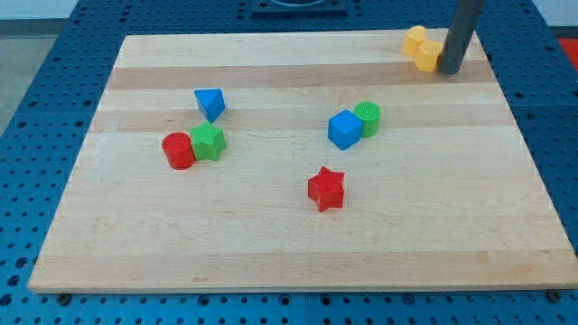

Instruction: Point your arm at the yellow heart

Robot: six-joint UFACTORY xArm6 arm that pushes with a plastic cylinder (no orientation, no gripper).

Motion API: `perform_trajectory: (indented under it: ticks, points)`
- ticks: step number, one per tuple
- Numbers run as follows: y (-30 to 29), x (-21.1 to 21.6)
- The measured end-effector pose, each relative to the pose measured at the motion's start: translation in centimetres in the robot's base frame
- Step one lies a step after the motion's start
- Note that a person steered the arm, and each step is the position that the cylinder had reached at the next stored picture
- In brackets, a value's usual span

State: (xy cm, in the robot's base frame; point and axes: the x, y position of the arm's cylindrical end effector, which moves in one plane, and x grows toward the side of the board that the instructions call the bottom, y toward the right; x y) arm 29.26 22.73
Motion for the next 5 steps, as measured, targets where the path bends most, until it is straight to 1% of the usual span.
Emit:
perform_trajectory:
  ticks: [2,4,5]
  points:
    - [-1.1,5.4]
    - [-5.6,11.3]
    - [-6.9,14.9]
